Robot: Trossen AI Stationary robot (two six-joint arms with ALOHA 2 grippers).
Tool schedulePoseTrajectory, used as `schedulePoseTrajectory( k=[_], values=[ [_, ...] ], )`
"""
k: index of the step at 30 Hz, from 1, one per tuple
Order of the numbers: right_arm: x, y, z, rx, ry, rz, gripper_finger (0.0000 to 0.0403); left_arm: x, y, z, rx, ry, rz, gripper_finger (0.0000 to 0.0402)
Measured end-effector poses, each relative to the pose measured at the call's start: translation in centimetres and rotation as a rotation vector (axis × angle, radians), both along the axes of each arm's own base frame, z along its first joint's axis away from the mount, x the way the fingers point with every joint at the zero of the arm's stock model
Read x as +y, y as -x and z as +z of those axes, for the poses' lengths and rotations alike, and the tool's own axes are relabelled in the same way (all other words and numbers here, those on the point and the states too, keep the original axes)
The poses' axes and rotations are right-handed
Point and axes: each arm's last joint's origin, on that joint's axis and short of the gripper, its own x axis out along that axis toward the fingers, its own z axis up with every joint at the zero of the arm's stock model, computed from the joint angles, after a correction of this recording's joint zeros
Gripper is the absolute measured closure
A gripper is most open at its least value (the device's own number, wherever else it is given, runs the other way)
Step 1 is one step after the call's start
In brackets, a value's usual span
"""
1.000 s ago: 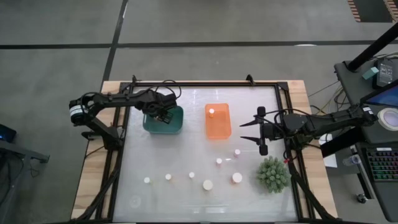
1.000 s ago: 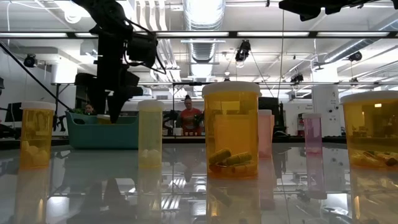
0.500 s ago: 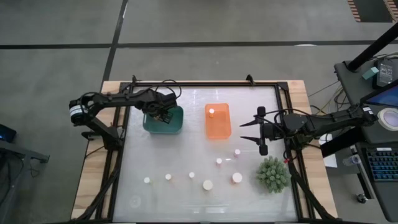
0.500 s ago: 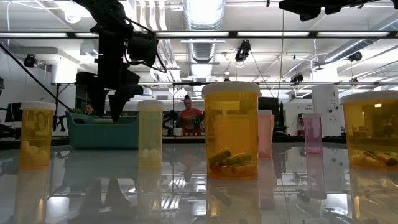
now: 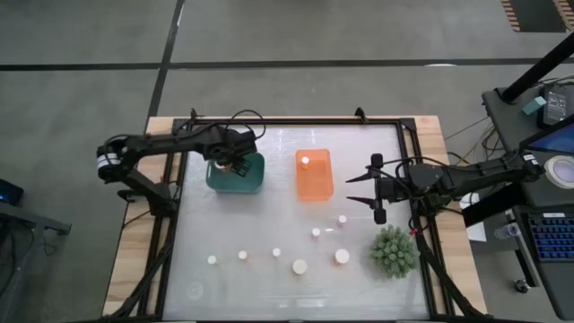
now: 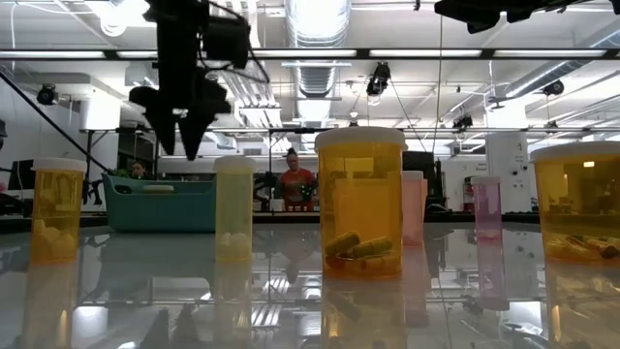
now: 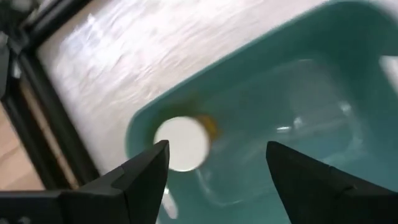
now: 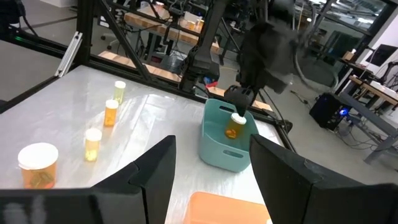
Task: Pick and place medicine bottles into bin by pill shape (circle, oval)
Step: Put the right small yellow pill bottle into the orange bin
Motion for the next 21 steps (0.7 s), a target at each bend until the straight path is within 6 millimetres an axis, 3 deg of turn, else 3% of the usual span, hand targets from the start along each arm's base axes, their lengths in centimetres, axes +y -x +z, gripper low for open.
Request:
schedulePoseTrajectory(
  k=[7,21],
  values=[
    [0.0,0.0,0.0,0.001,-0.022,-0.004,0.0207,-4.1,-1.3,2.7,-0.216,-0.121,-0.305,0.0149],
    [0.3,-1.2,-1.3,0.079,-0.167,-0.032,0.0207,-14.7,-3.4,6.4,-0.581,-0.345,-1.012,0.0149]
  ],
)
